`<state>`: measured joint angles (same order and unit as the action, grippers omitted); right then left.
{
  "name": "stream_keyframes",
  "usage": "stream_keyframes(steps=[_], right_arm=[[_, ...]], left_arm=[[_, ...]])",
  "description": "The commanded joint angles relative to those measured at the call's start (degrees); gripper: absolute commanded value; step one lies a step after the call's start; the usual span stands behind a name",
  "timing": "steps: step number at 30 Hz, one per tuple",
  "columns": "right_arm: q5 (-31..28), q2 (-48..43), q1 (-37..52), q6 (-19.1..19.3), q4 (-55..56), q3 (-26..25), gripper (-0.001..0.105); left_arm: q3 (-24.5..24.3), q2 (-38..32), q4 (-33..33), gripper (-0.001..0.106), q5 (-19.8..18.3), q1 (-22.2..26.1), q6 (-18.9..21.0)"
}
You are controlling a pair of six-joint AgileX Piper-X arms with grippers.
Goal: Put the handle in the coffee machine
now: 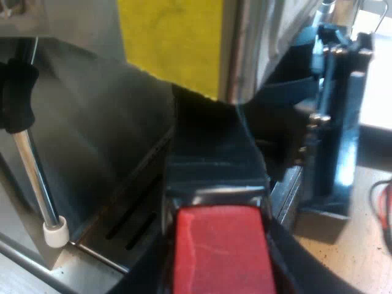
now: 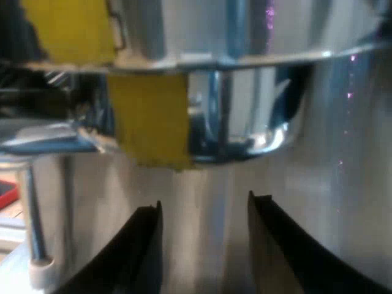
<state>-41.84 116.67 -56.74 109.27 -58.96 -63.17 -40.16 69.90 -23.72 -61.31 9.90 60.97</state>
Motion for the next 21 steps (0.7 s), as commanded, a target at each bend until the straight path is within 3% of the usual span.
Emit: stream_keyframes(steps=[1, 10, 14, 21], right_arm=[[-1.04, 1.18, 0.15, 2.11, -2.77, -1.97, 0.036], [-3.51, 2.98, 0.15, 5.49, -7.33, -6.42, 0.036], [-6.28, 2.98, 0.15, 5.59, -9.87, -6.6, 0.036], [-6.31, 2.98, 0.15, 9.62, -15.85, -6.73, 0.036]], left_arm=[[-1.68, -1.87, 4.73, 0.0, -26.81, -0.39, 0.02], [-1.68, -1.87, 4.73, 0.0, -26.81, -0.39, 0.02], [-1.68, -1.87, 4.73, 0.0, -26.81, -0.39, 0.02], [-1.68, -1.87, 4.73, 0.0, -24.65, -0.39, 0.02]])
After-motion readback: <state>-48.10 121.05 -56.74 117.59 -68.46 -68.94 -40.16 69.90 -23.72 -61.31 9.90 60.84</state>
